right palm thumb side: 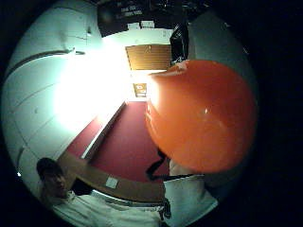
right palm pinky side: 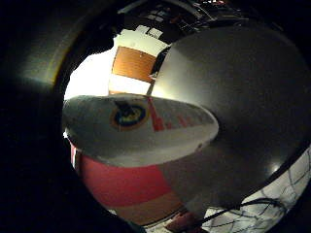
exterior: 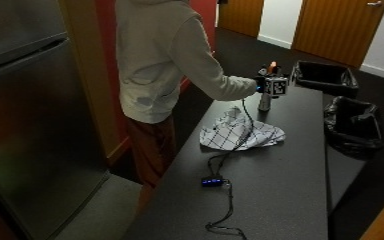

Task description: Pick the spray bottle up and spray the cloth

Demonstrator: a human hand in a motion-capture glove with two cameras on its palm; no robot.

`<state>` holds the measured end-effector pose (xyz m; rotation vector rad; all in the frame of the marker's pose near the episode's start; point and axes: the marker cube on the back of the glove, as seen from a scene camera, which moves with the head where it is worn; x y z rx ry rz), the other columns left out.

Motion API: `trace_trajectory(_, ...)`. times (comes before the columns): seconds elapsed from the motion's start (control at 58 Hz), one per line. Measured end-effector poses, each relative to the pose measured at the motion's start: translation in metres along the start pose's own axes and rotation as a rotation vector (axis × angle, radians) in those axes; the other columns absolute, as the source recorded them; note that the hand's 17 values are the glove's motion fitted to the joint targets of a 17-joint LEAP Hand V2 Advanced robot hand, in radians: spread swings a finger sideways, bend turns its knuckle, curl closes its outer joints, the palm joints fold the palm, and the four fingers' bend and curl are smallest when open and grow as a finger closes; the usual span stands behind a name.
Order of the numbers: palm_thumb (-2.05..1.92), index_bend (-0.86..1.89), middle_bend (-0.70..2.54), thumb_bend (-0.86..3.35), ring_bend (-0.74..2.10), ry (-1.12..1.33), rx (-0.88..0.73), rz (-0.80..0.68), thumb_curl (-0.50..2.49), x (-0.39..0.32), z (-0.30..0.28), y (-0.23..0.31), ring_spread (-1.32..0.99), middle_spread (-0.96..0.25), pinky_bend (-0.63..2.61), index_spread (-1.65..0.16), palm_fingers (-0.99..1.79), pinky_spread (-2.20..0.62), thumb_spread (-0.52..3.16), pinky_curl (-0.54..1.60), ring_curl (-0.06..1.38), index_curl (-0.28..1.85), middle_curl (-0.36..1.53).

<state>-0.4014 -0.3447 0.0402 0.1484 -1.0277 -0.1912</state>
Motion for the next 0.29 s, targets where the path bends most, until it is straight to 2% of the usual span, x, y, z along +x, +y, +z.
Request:
trace_trajectory(0.052,0.72,0.03,0.62,-0.05,0.3,-0.034,-0.1,-0.001,0.57,-0.005,-0.01,0.018,-0.14,-0.15,0.45,-0.36,0.35,0.05,0.83,0.37,0.36,0.16,0.49)
trace_trajectory(0.103,0.71,0.04,0.64,-0.04,0.3,-0.01,-0.014,-0.002,0.55,-0.004,-0.025,0.012,-0.14,-0.15,0.45,-0.36,0.34,0.06,0.85,0.37,0.36,0.15,0.49)
trace_trajectory(0.172,0.7,0.05,0.65,-0.04,0.3,-0.05,-0.157,-0.01,0.53,-0.014,-0.016,0.031,-0.14,-0.15,0.46,-0.36,0.33,0.07,0.86,0.37,0.36,0.13,0.48)
trace_trajectory(0.207,0.7,0.05,0.66,-0.04,0.31,-0.044,-0.125,-0.02,0.52,-0.017,-0.017,0.027,-0.13,-0.15,0.45,-0.36,0.33,0.07,0.87,0.37,0.36,0.13,0.48)
trace_trajectory(0.241,0.69,0.06,0.67,-0.04,0.31,-0.012,-0.02,-0.033,0.51,-0.017,-0.024,0.015,-0.13,-0.15,0.45,-0.36,0.33,0.07,0.87,0.36,0.36,0.12,0.48)
trace_trajectory(0.259,0.69,0.13,0.39,-0.04,0.39,-0.004,0.014,-0.039,0.5,-0.018,-0.026,0.01,-0.13,-0.11,0.52,-0.36,0.21,0.07,0.87,0.39,0.38,0.14,0.39)
trace_trajectory(0.293,0.68,0.13,0.35,-0.04,0.41,-0.008,0.008,-0.047,0.49,-0.02,-0.025,0.011,-0.13,-0.1,0.54,-0.36,0.2,0.08,0.87,0.39,0.39,0.16,0.4)
